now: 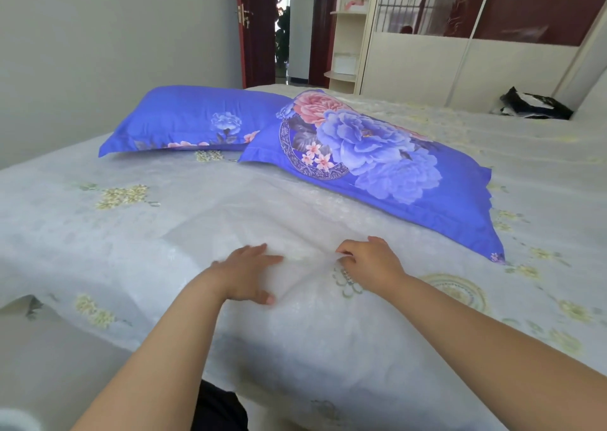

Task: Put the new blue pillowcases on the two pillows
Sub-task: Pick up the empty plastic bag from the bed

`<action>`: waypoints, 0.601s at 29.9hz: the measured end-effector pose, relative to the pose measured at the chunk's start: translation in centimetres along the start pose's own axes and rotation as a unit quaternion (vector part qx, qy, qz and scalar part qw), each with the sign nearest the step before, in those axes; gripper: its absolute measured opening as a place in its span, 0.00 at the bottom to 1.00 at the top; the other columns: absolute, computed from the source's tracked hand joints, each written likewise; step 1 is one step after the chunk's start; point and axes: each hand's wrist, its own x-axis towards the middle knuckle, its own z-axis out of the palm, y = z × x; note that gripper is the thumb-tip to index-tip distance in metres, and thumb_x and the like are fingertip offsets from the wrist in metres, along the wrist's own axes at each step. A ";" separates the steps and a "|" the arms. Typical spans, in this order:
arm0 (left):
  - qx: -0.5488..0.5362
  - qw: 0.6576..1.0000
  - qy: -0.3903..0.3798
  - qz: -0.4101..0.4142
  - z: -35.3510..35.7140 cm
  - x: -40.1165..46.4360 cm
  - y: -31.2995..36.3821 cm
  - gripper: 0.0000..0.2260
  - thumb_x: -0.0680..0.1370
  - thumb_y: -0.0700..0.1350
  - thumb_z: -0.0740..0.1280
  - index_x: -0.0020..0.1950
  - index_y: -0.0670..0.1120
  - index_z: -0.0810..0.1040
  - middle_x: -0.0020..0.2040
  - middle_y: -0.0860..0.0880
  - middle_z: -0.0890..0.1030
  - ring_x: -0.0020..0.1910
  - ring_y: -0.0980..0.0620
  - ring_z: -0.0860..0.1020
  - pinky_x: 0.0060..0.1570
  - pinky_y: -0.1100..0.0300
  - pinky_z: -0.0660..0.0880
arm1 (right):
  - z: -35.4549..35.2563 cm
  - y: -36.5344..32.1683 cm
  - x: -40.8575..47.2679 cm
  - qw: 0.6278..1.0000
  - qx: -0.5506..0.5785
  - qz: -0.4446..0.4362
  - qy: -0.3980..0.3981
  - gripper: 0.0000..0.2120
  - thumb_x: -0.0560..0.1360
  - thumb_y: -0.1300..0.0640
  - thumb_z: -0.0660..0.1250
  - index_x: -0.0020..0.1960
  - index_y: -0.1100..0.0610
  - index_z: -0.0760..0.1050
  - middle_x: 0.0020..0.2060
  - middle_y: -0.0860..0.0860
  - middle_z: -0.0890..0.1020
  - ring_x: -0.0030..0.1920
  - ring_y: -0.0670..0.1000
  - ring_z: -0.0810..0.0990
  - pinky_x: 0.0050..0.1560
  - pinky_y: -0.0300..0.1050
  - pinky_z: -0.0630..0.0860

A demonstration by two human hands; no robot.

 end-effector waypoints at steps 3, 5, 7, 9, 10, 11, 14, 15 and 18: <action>0.005 1.000 -0.018 -0.003 1.9 -1.4 -0.3 0.50 0.66 0.61 0.73 0.75 0.64 0.40 0.75 0.60 0.33 0.75 0.51 0.34 0.70 0.35 0.51 | -1.2 -1.1 -1.8 0.999 -0.033 0.030 0.007 0.12 0.79 0.49 0.57 0.51 0.50 0.78 0.47 0.50 0.83 0.50 0.55 0.78 0.45 0.41 0.66; -0.003 1.000 0.007 -0.009 3.4 -2.3 0.2 0.49 0.67 0.61 0.73 0.74 0.65 0.39 0.73 0.62 0.30 0.74 0.53 0.33 0.70 0.35 0.52 | -1.3 -1.2 -2.7 0.997 -0.069 0.032 0.001 0.13 0.79 0.47 0.57 0.50 0.52 0.77 0.47 0.51 0.82 0.50 0.56 0.78 0.43 0.43 0.66; -0.050 0.996 0.079 0.002 4.5 -2.6 0.4 0.39 0.73 0.58 0.69 0.73 0.69 0.45 0.75 0.63 0.35 0.76 0.53 0.37 0.70 0.40 0.58 | -1.2 -0.8 -3.6 0.998 -0.042 0.011 -0.035 0.14 0.77 0.42 0.59 0.52 0.48 0.77 0.43 0.45 0.81 0.47 0.51 0.78 0.43 0.42 0.66; -0.115 0.977 0.179 0.013 4.4 -2.9 0.5 0.29 0.78 0.44 0.64 0.73 0.66 0.57 0.77 0.60 0.46 0.77 0.51 0.47 0.70 0.51 0.61 | -1.1 -0.2 -4.4 0.992 0.072 0.002 -0.099 0.18 0.72 0.35 0.64 0.56 0.43 0.75 0.42 0.39 0.78 0.47 0.44 0.76 0.47 0.39 0.69; -0.151 0.964 0.219 0.018 4.2 -3.2 0.6 0.27 0.77 0.37 0.61 0.72 0.60 0.64 0.77 0.57 0.54 0.76 0.52 0.52 0.70 0.56 0.60 | -0.8 0.5 -4.7 0.986 0.130 0.002 -0.104 0.21 0.70 0.35 0.66 0.60 0.42 0.74 0.47 0.37 0.77 0.51 0.42 0.75 0.52 0.38 0.69; -0.183 0.952 0.243 0.026 4.0 -3.3 0.6 0.26 0.76 0.33 0.59 0.70 0.55 0.69 0.75 0.56 0.61 0.75 0.52 0.56 0.70 0.59 0.60 | -0.5 1.2 -4.8 0.982 0.170 0.002 -0.077 0.25 0.70 0.35 0.66 0.63 0.43 0.73 0.52 0.38 0.76 0.55 0.42 0.73 0.59 0.39 0.68; -0.280 0.925 0.256 0.028 3.8 -4.5 0.4 0.16 0.77 0.37 0.62 0.62 0.50 0.79 0.62 0.55 0.77 0.66 0.54 0.71 0.61 0.59 0.68 | 0.1 3.5 -5.3 0.954 0.275 0.070 0.093 0.23 0.76 0.40 0.59 0.65 0.50 0.72 0.60 0.45 0.73 0.63 0.46 0.70 0.66 0.43 0.63; -0.331 0.909 0.253 0.017 3.7 -4.8 0.4 0.10 0.77 0.44 0.65 0.55 0.47 0.82 0.52 0.54 0.81 0.55 0.53 0.77 0.52 0.59 0.71 | 0.2 4.4 -5.4 0.932 0.310 0.114 0.147 0.19 0.79 0.46 0.57 0.65 0.53 0.72 0.61 0.49 0.74 0.63 0.49 0.71 0.66 0.43 0.64; -0.444 0.853 0.275 -0.008 3.5 -5.1 -0.4 0.20 0.76 0.58 0.66 0.37 0.41 0.78 0.28 0.58 0.73 0.31 0.55 0.72 0.34 0.63 0.66 | 0.5 6.6 -6.1 0.916 0.315 0.200 0.147 0.20 0.77 0.67 0.59 0.67 0.54 0.68 0.64 0.55 0.73 0.55 0.52 0.73 0.55 0.38 0.69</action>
